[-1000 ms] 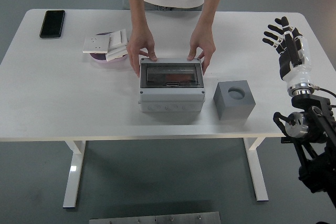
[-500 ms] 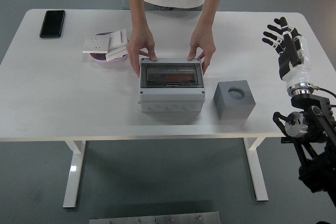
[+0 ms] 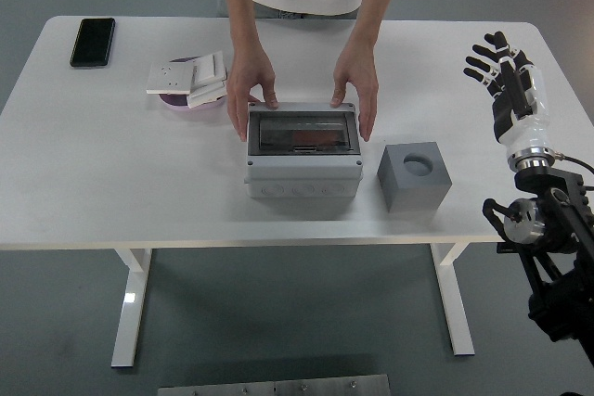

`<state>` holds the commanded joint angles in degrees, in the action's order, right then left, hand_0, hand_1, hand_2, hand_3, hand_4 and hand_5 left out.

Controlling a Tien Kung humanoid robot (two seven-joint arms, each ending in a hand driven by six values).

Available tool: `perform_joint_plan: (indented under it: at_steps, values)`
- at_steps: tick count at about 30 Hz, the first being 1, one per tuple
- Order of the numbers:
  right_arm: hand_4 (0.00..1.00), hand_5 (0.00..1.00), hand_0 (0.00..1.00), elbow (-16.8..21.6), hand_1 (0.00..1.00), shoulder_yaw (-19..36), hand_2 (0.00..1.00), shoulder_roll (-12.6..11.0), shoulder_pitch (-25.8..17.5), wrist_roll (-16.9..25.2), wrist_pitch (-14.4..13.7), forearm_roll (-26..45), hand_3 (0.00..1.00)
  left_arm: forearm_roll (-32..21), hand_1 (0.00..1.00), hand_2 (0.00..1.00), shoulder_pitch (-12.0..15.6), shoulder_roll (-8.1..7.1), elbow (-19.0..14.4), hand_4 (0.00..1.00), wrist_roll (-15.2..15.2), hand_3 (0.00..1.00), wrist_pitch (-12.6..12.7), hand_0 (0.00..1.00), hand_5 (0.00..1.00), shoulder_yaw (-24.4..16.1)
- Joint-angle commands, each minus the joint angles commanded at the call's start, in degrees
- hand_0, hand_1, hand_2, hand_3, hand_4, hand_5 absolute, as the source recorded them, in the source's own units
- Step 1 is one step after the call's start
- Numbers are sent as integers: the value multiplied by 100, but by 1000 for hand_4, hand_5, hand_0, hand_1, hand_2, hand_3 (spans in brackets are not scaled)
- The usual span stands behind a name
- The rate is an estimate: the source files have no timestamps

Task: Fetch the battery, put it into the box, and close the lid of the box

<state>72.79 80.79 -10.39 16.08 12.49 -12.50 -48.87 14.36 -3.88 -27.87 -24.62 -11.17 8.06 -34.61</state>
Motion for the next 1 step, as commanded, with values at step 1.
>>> perform_joint_plan:
  at_steps: [1]
  values:
    - [759, 560, 649, 0, 621, 5, 634, -1, 1, 0, 0, 1, 646, 0, 737, 588, -3, -1, 1, 414, 1, 533, -1, 637, 2, 0]
